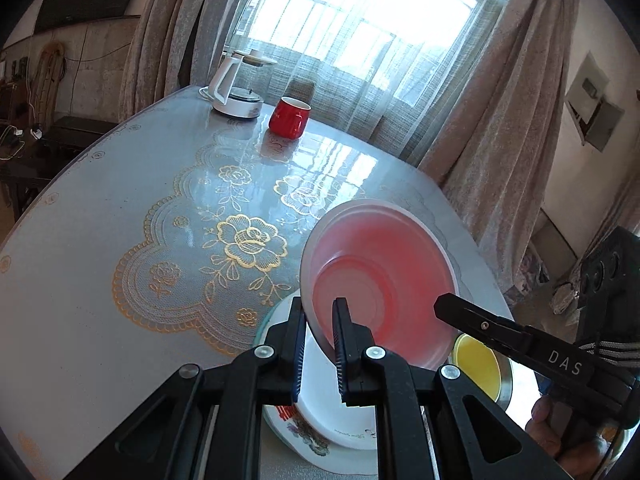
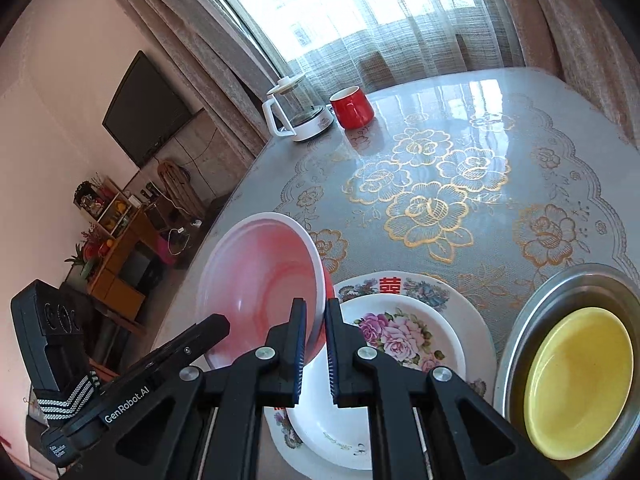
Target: Organize plates and bowls
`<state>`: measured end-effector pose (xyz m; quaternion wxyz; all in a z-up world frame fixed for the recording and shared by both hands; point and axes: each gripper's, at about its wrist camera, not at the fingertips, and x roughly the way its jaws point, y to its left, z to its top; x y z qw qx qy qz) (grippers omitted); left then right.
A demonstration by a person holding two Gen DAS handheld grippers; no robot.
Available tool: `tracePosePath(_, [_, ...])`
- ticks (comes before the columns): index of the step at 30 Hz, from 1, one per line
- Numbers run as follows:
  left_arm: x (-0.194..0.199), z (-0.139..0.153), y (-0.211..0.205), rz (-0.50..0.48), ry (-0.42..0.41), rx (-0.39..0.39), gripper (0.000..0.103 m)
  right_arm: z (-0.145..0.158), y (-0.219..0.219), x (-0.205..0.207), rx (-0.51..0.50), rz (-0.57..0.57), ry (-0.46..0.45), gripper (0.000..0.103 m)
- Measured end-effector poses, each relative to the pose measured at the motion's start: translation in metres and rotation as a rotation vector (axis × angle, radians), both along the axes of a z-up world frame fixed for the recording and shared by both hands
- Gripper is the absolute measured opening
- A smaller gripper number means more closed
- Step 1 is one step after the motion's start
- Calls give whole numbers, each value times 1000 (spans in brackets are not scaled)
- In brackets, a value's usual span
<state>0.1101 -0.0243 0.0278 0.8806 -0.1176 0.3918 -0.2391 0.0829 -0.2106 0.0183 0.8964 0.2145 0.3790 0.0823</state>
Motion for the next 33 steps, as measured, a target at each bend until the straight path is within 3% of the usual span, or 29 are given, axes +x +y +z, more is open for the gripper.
tracePosePath(16, [-48,8,-103,-268,-30,47,13,12,-84,-87,-20,-162,-62,11])
tracePosePath(33, [-63,1,-155,-365,-25,94,13,5,-128,-123,-35,-280,-72,11])
